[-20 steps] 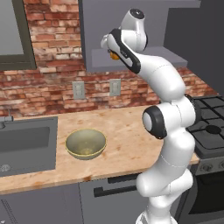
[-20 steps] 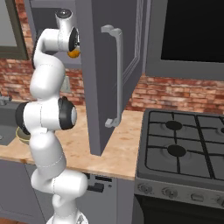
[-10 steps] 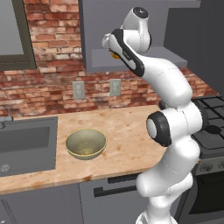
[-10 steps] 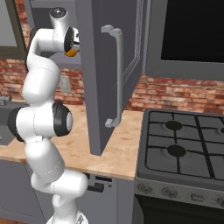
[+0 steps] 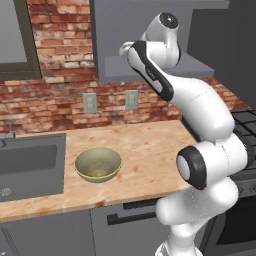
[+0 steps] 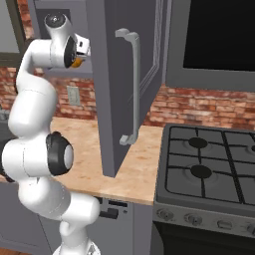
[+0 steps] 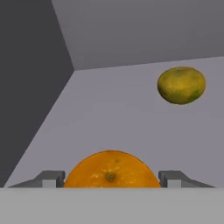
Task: Pick the oranges from the cabinet and place them in one bowl. Pick the corn from the sink and place it in the other bowl.
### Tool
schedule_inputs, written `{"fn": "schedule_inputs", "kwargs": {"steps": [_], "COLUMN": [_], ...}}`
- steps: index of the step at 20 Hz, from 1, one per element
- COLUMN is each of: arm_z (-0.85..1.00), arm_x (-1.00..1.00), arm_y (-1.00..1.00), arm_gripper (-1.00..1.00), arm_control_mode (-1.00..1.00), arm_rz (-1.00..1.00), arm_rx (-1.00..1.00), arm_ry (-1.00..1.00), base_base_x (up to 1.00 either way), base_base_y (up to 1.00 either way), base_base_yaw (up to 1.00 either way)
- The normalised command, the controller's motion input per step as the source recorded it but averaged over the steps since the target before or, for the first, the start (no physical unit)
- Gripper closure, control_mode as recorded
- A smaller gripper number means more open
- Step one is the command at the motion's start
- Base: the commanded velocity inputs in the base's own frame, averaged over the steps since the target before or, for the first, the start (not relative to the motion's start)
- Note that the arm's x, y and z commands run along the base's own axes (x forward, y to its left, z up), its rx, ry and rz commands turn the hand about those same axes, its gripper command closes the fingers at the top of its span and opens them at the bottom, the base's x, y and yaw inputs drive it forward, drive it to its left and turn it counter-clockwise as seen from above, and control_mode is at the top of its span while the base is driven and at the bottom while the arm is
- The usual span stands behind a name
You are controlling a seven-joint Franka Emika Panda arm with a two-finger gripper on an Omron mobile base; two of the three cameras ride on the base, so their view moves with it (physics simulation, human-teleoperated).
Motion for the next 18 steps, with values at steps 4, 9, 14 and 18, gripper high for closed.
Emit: {"fn": "schedule_inputs", "kwargs": {"steps": [4,9,14,18], "arm_z": [0.14,0.17,0.07,0.0], "arm_x": [-0.47,-0.32,-0.48,-0.57], "arm_y": [0.0,0.0,0.0,0.0], "arm_gripper": [1.0,1.0,1.0,1.0], "arm_control_mode": [-1.0,-1.0,-1.0,-1.0], "arm_rz": [0.0,0.0,0.0,0.0], "arm_rx": [0.0,0.0,0.0,0.0], "arm_ry": [0.0,0.01,0.07,0.11], "base_base_x": [0.0,0.0,0.0,0.0], "base_base_y": [0.0,0.0,0.0,0.0], "base_base_yaw": [0.0,0.0,0.0,0.0]}}
